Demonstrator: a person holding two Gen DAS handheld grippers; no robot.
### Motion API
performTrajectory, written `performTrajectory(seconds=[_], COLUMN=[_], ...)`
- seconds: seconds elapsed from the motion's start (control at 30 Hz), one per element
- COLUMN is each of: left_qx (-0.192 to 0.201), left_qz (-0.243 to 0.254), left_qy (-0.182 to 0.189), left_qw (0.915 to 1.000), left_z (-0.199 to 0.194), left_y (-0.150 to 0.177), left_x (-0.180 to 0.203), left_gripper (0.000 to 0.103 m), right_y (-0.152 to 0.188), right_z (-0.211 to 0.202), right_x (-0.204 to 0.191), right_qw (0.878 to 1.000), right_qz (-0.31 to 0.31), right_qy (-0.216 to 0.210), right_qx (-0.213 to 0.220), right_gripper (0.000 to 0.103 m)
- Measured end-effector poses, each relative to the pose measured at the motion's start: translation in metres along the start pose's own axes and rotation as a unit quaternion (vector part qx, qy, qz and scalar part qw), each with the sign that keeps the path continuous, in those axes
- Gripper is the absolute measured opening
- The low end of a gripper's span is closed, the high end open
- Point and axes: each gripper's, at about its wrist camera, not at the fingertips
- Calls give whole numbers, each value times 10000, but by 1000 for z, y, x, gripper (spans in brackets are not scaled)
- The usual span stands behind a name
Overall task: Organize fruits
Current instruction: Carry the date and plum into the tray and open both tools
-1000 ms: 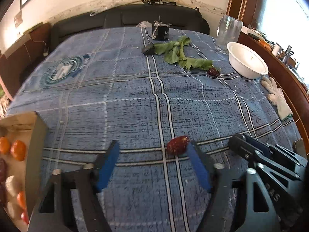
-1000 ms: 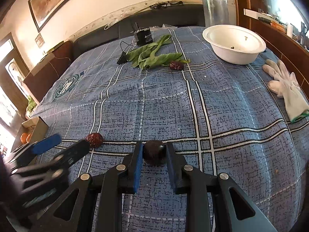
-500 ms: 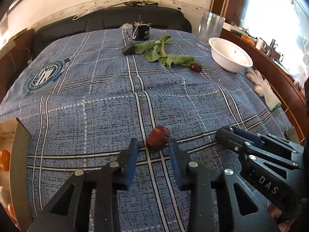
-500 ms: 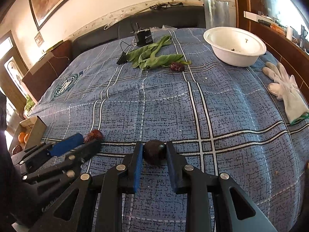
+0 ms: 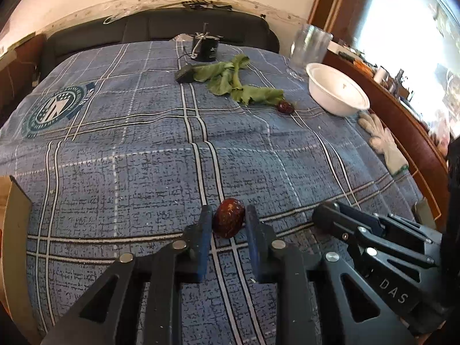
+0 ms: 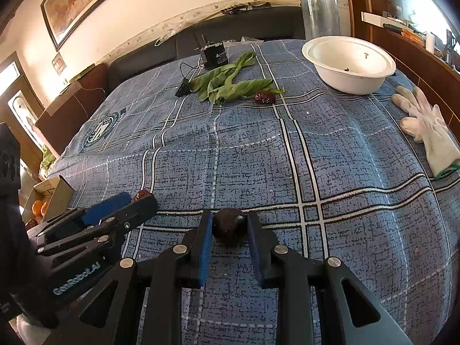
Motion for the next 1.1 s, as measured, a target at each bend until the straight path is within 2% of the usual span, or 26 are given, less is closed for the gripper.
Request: performTrajectory(seconds=[0.13,0.3,0.4,0.53,0.63,0.77,0.93,1.1], left_qx=[15,222,414,702,808,769,525,352], left_qz=[-179,-394,-534,-650,-733,-1126,-1747,-2070], left_qy=[60,81,39,114,-204,-914,-1585,-1805], left_qw=[9998,9989,9977,9953,9938,9864,9704,9609], left_z=[-3,-20,-49,-115,-156,-202,-223,-230], left_y=[-1,-2,-2,10,27,60,93,117], left_x=[-7,-15,-16,-24,-45,-96,-157,-185], left_gripper=[21,21,22,22,22,22,22,22], right_y=[0,-1,0,1,3,10,34,74], right_z=[-3,-7,-12,-28,-41,-76,-101,-91], right_x=[1,-4,-13,-33,-59,-112,-184,-243], right_qw=[10000,9996,9991,9966,9942,9852,9673,9552], right_qz=[51,-6,-133,-395,-633,-1003,-1420,-1792], right_qy=[-75,-196,-298,-519,-690,-1271,-2082,-2355], right_qx=[33,192,276,510,531,555,292,-87], right_gripper=[25,25,25,25,26,26,26,27])
Point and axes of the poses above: each gripper's, at about its wrist camera, not at the fingertips, and z roughly the way its jaws point, x to its right, y to its underside, and after that the axes turned 6 degrees about x, right-handed
